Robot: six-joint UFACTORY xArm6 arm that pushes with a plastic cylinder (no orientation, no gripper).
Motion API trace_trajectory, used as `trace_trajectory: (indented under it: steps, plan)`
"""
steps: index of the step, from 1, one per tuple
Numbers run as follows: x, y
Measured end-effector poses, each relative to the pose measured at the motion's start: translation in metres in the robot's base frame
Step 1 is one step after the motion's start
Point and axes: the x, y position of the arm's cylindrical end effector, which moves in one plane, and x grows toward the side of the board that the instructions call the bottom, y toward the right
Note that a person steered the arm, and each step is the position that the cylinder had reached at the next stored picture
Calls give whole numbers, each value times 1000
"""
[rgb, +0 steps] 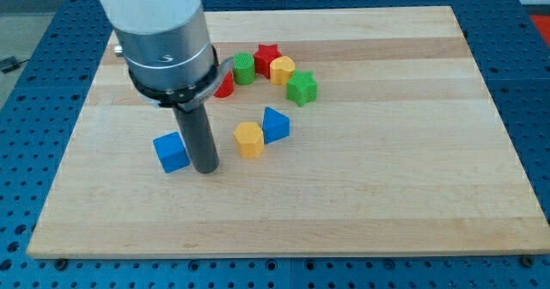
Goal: Move the blue triangle and yellow hexagon towards the green star
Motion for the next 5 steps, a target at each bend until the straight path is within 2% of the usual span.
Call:
trace_trajectory:
  steps: [5]
  plan:
    - [-29, 37]
